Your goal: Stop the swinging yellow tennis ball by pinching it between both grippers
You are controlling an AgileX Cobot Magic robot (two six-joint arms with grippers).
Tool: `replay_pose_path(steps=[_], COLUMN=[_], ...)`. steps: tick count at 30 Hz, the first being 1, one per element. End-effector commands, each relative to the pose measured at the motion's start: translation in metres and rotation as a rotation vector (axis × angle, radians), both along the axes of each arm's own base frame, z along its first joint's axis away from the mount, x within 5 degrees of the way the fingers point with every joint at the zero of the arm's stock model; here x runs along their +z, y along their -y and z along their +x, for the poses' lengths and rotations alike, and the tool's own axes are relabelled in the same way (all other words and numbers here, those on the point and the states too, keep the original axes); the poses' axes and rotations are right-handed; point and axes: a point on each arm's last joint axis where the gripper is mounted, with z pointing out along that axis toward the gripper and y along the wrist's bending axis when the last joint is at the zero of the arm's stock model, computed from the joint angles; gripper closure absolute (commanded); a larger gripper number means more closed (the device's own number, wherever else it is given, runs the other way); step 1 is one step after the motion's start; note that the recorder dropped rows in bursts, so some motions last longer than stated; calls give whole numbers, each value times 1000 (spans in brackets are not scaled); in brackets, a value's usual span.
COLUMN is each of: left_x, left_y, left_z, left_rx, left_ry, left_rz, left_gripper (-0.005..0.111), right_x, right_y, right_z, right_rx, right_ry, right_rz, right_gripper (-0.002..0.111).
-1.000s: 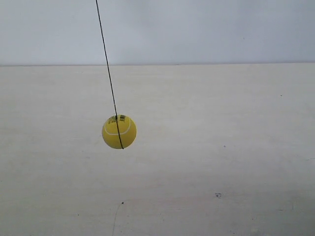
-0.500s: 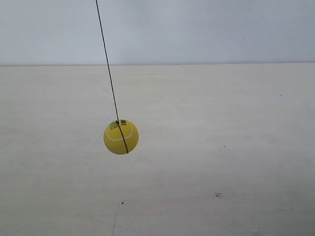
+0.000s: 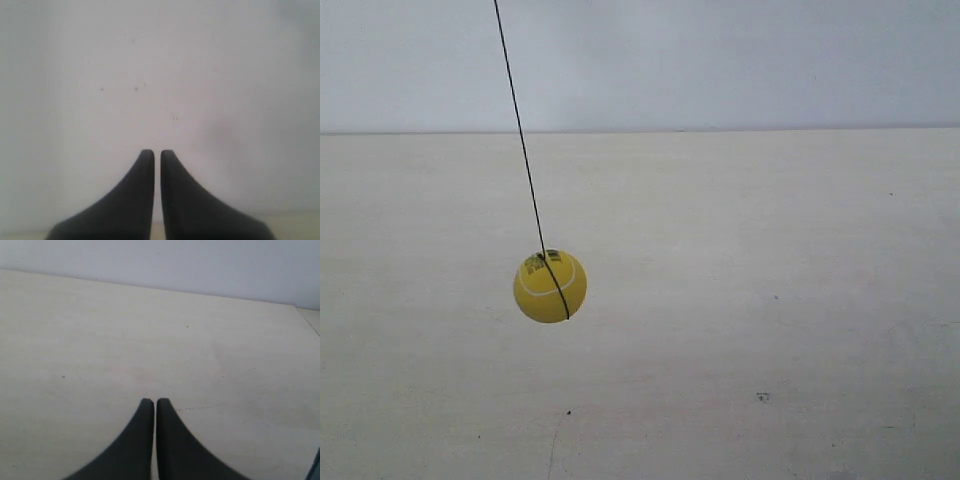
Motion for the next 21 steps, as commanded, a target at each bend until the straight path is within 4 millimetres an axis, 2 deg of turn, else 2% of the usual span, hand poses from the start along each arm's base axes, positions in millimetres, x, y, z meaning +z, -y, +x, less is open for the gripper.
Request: replay_pose_path(steps=[1, 3, 5, 16, 21], left_x=[-44, -65, -73, -91, -92], left_y=[-2, -2, -2, -3, -2], left_z=[12, 15, 16, 13, 12], left_rx=[43, 43, 42, 35, 28], left_ry=[-218, -305, -341, -542, -549], left_rz=[132, 138, 139, 83, 42], left_gripper=[102, 102, 102, 102, 102], right_x=[1, 1, 1, 1, 1], right_y=[0, 0, 0, 0, 0], right_z=[0, 0, 0, 0, 0], right_rx=[-3, -3, -3, -3, -5], right_ry=[12, 12, 12, 12, 17], right_rz=[0, 0, 0, 0, 0], right_gripper=[108, 108, 108, 108, 108])
